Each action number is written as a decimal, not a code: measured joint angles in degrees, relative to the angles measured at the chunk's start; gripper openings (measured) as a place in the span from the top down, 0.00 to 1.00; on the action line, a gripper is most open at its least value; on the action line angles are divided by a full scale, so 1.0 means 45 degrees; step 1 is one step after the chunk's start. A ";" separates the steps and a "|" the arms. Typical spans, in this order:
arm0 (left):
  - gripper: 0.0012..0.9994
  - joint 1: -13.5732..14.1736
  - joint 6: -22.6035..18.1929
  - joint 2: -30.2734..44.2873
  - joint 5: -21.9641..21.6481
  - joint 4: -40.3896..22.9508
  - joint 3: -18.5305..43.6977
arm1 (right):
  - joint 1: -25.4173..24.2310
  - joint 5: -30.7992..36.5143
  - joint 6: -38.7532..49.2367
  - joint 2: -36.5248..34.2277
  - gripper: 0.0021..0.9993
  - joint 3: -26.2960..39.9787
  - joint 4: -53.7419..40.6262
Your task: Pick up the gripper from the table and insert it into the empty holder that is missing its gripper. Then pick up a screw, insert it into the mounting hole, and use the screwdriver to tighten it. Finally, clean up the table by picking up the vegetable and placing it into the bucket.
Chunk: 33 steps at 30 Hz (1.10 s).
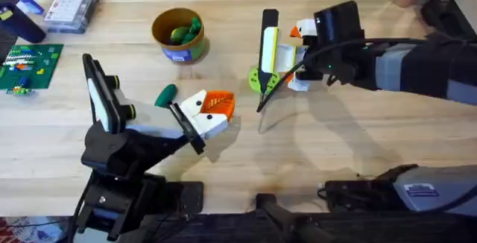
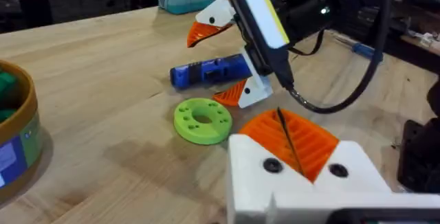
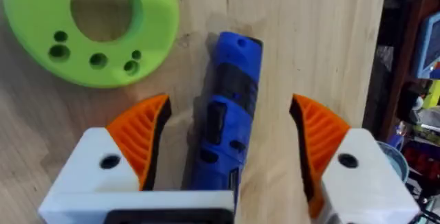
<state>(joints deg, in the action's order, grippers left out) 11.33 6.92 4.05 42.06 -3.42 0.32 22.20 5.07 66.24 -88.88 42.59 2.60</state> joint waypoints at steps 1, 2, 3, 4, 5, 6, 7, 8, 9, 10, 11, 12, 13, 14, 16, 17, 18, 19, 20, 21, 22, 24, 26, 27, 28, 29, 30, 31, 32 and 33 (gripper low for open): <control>0.99 0.0002 0.0000 0.0000 -0.0012 0.0000 0.0000 | 0.0005 -0.0005 -0.0003 -0.0003 0.00 0.0000 -0.0005; 0.99 0.0002 0.0000 0.0000 -0.0018 0.0000 0.0000 | 0.0005 -0.0015 -0.0005 -0.0002 0.00 0.0000 -0.0009; 0.99 0.0002 0.0000 0.0000 -0.0021 0.0000 0.0000 | 0.0005 -0.0027 -0.0005 0.0000 0.00 0.0000 -0.0008; 0.99 -0.0001 0.0000 0.0000 -0.0023 0.0000 0.0000 | 0.0005 -0.0039 -0.0002 0.0000 0.00 0.0000 -0.0009; 0.99 0.0000 0.0000 0.0000 -0.0023 0.0000 0.0000 | 0.0005 -0.0048 -0.0003 0.0000 0.00 0.0000 -0.0011; 0.99 0.0002 0.0000 0.0000 -0.0023 0.0000 0.0000 | 0.0005 -0.0073 -0.0005 0.0000 0.00 0.0000 -0.0014; 0.99 0.0000 0.0000 0.0000 -0.0024 0.0000 0.0000 | 0.0005 -0.0430 -0.0005 0.0096 0.00 0.0000 -0.0103; 0.99 0.0002 0.0000 0.0000 -0.0023 0.0000 0.0000 | 0.0014 -0.0656 -0.0005 0.0206 0.00 -0.0003 -0.0173; 0.99 0.0002 0.0000 0.0000 -0.0023 0.0000 0.0000 | 0.0022 -0.0921 -0.0045 0.0378 0.00 -0.0008 -0.0208; 0.99 0.0002 0.0000 0.0000 -0.0026 0.0000 0.0000 | 0.0027 -0.1191 -0.0147 0.0593 0.00 -0.0010 -0.0215; 0.99 0.0002 0.0000 0.0000 -0.0025 0.0000 0.0000 | 0.0029 -0.1443 -0.0304 0.0851 0.01 -0.0010 -0.0207; 0.99 -0.0001 0.0000 0.0000 -0.0023 0.0000 0.0000 | 0.0032 -0.1684 -0.0483 0.1152 0.04 -0.0010 -0.0198; 0.99 -0.0001 0.0000 0.0000 -0.0023 0.0000 0.0000 | 0.0039 -0.1933 -0.0728 0.1457 0.05 -0.0010 -0.0196; 0.99 0.0002 0.0000 0.0000 -0.0023 0.0000 0.0000 | 0.0044 -0.2188 -0.0982 0.1748 0.02 -0.0010 -0.0198; 0.99 0.0002 0.0000 0.0000 -0.0025 0.0000 0.0000 | 0.0041 -0.2747 -0.1488 0.2276 0.01 -0.0007 -0.0210; 0.99 0.0002 0.0000 0.0000 -0.0026 0.0000 0.0000 | 0.0042 -0.3030 -0.1743 0.2473 0.00 -0.0005 -0.0233; 0.99 -0.0001 0.0000 0.0000 -0.0028 0.0000 0.0000 | 0.0044 -0.3250 -0.1949 0.2593 0.00 -0.0005 -0.0253; 0.99 0.0000 0.0000 0.0000 -0.0025 0.0000 0.0000 | 0.0044 -0.3427 -0.2118 0.2647 0.00 -0.0005 -0.0270; 0.99 0.0002 0.0000 0.0000 -0.0023 0.0000 0.0000 | 0.0049 -0.3573 -0.2288 0.2664 0.00 -0.0005 -0.0298; 0.99 0.0002 0.0000 0.0000 -0.0025 0.0000 0.0000 | 0.0053 -0.3685 -0.2471 0.2667 0.00 -0.0008 -0.0331; 0.99 0.0002 0.0000 0.0000 -0.0028 0.0000 0.0000 | 0.0058 -0.3765 -0.2706 0.2682 0.00 -0.0010 -0.0354; 0.99 0.0002 0.0000 0.0000 -0.0023 0.0000 0.0000 | 0.0084 -0.3864 -0.3491 0.2833 0.00 -0.0010 -0.0406; 0.99 0.0002 0.0000 0.0000 -0.0025 0.0000 0.0000 | 0.0131 -0.4024 -0.6472 0.3841 0.00 -0.0010 -0.0517; 0.99 0.0002 0.0000 0.0000 -0.0028 0.0000 0.0000 | 0.0139 -0.4051 -0.7414 0.4181 0.00 -0.0010 -0.0626; 0.99 -0.0001 0.0000 0.0000 -0.0025 0.0000 0.0000 | 0.0146 -0.4088 -0.8293 0.4490 0.00 -0.0010 -0.0761; 0.99 -0.0001 0.0000 0.0000 -0.0025 0.0000 0.0000 | 0.0151 -0.4108 -0.9117 0.4746 0.00 -0.0005 -0.0917; 0.99 0.0002 0.0000 0.0000 -0.0025 0.0000 0.0000 | 0.0151 -0.4113 -0.9897 0.4956 0.00 0.0000 -0.1108; 0.99 0.0002 0.0000 0.0000 -0.0025 0.0000 0.0000 | 0.0151 -0.4121 -1.0616 0.5107 0.00 0.0000 -0.1299; 0.99 0.0002 0.0000 0.0000 -0.0025 0.0000 0.0000 | 0.0148 -0.4133 -1.1335 0.5201 0.00 0.0000 -0.1469; 0.99 -0.0001 0.0000 0.0000 -0.0025 0.0000 0.0000 | 0.0151 -0.4159 -1.3362 0.5236 0.00 0.0000 -0.1769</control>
<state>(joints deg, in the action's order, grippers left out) 11.32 6.92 4.05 41.94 -3.42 0.32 22.87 -13.65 6.11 -65.32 42.59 -5.36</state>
